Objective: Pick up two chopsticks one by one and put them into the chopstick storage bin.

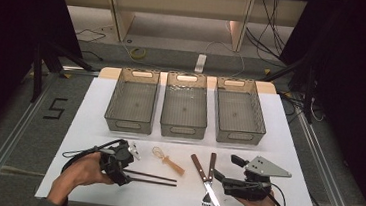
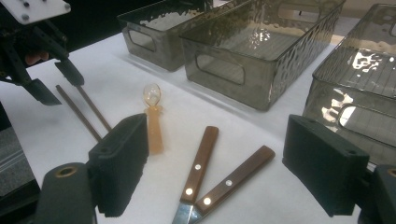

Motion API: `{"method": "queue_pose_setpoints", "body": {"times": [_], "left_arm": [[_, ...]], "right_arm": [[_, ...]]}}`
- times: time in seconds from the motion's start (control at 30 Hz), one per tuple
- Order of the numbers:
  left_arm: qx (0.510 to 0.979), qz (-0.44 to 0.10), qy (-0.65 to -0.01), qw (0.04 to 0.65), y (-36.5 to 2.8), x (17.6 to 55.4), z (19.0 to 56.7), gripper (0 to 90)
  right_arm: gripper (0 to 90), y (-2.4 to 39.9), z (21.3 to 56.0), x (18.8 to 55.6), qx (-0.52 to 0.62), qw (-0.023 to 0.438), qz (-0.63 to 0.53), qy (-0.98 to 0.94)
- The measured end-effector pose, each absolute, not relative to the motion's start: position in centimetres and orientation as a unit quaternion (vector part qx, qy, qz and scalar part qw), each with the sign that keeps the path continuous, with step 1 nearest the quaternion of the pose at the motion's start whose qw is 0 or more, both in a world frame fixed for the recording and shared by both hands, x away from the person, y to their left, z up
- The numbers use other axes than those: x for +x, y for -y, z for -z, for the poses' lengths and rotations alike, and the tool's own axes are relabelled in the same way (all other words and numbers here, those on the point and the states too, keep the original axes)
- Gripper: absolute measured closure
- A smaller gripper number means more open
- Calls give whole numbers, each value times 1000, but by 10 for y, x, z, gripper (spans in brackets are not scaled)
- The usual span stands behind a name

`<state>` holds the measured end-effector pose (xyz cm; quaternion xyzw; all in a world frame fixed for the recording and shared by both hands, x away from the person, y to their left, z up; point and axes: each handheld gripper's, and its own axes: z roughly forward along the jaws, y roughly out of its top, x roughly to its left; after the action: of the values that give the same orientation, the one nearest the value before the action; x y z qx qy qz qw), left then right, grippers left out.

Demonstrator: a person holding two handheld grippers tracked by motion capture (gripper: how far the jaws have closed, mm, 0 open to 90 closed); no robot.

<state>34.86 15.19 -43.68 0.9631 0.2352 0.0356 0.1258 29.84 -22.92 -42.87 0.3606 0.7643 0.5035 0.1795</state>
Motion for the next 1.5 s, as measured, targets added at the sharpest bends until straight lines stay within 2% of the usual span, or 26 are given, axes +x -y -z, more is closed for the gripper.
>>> {"method": "queue_pose_setpoints", "body": {"times": [0.13,0.27,0.57,1.03,1.5], "left_arm": [[969,-34,-222,102,-150,348,444,558],[973,-28,-215,82,-152,349,450,610],[974,-21,-210,78,-156,352,454,676],[978,-17,-197,59,-152,354,461,689],[983,-9,-172,58,-151,352,460,767]], "right_arm": [[232,229,429,298,360,179,-503,-765],[236,228,429,298,360,177,-502,-766],[239,227,430,299,358,171,-501,-769],[242,226,431,299,354,165,-496,-776],[247,224,432,299,350,161,-491,-781]]}}
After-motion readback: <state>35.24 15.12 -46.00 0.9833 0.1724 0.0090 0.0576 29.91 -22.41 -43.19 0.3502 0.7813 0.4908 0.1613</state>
